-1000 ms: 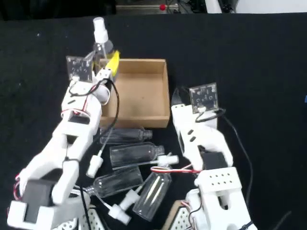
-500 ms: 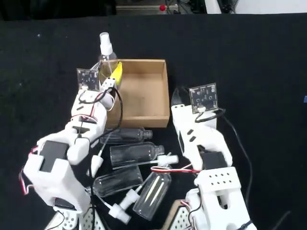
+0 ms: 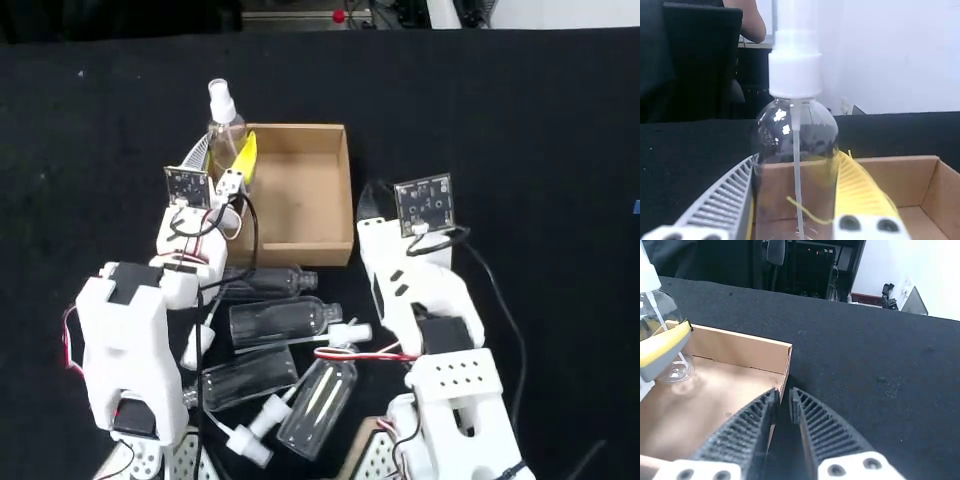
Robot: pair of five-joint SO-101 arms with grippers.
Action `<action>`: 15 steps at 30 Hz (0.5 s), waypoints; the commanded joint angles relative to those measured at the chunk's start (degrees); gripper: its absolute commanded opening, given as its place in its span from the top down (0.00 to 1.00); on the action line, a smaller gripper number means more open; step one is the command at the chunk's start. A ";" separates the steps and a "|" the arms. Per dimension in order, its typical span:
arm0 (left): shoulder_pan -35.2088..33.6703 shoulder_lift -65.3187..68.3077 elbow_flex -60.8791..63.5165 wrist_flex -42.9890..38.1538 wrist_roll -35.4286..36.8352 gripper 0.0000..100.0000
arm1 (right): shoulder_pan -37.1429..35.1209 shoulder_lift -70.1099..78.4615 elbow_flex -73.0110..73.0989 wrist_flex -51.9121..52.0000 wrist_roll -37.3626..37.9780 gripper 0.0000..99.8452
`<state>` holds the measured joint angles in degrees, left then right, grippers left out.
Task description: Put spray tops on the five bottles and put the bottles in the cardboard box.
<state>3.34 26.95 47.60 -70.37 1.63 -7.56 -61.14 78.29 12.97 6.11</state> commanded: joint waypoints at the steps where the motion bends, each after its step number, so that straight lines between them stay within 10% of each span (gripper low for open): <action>1: 0.40 -0.53 -3.12 -1.49 -0.09 0.97 | 0.88 0.66 -0.31 -1.76 0.26 0.97; 15: 0.04 0.00 -4.18 -1.41 -0.09 0.97 | 0.88 0.66 -0.31 -1.76 0.26 0.97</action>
<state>3.34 27.65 47.08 -70.37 1.63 -7.56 -61.14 78.29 12.97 6.11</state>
